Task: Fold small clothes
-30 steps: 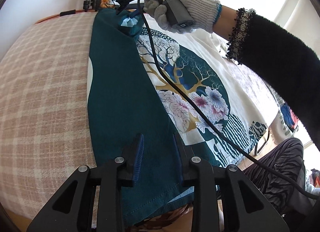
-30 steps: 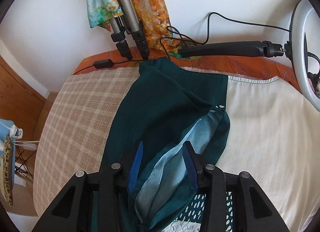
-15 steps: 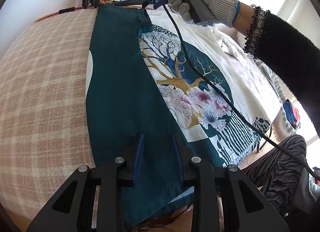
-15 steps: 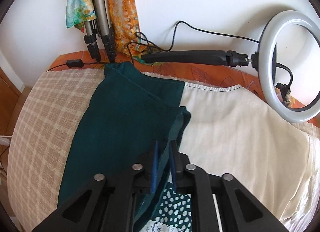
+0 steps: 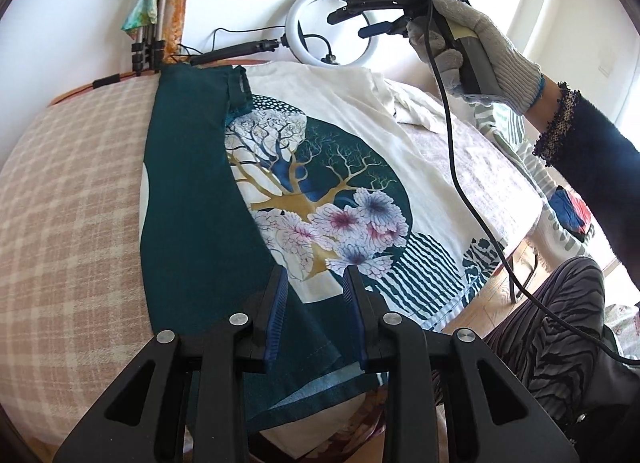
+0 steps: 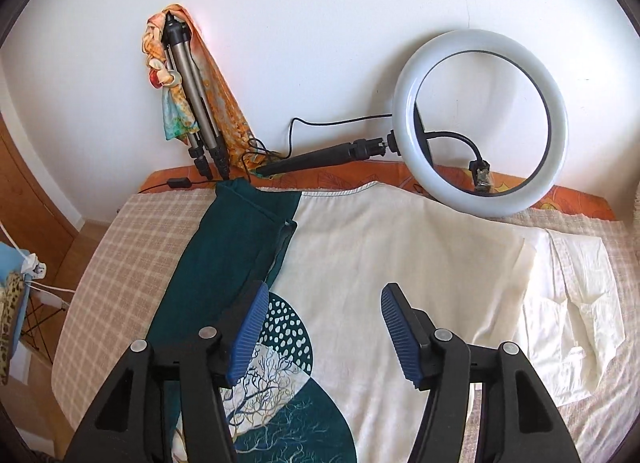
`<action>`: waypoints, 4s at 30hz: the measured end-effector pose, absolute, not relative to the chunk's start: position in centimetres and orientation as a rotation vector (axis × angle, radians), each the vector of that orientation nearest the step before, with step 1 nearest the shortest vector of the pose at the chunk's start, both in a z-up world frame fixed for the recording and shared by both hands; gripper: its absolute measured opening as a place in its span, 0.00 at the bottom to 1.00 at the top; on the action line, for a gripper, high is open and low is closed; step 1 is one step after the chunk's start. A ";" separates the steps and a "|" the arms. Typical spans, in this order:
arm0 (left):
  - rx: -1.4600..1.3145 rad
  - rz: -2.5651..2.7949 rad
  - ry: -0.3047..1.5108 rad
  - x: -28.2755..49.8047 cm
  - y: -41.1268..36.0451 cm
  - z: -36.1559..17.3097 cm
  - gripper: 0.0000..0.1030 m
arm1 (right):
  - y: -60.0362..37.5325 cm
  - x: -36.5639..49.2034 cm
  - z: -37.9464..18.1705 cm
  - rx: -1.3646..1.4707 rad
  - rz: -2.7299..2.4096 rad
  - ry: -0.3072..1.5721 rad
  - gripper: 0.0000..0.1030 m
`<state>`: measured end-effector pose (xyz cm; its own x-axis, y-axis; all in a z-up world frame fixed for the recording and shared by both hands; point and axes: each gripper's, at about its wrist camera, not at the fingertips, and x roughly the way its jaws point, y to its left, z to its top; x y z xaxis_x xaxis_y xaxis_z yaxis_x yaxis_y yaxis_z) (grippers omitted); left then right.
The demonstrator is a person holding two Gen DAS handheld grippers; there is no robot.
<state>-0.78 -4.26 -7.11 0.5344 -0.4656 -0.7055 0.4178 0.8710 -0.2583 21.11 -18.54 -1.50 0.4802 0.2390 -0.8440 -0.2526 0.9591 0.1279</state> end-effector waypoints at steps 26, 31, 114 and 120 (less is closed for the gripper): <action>0.165 -0.826 0.762 -6.1 -24.3 -6.4 0.52 | -39.9 12.0 4.9 0.210 0.173 0.955 0.64; 0.180 -0.812 0.793 -5.0 -26.1 -8.1 0.52 | -41.3 14.0 1.8 0.292 0.206 0.981 0.61; -0.484 -0.487 0.826 -1.1 -9.9 -11.5 0.16 | -4.7 30.8 -10.6 -0.249 0.451 1.118 0.33; -0.424 -0.483 0.809 -2.6 -8.7 -9.5 0.30 | -11.1 28.5 -8.6 0.039 0.431 1.118 0.45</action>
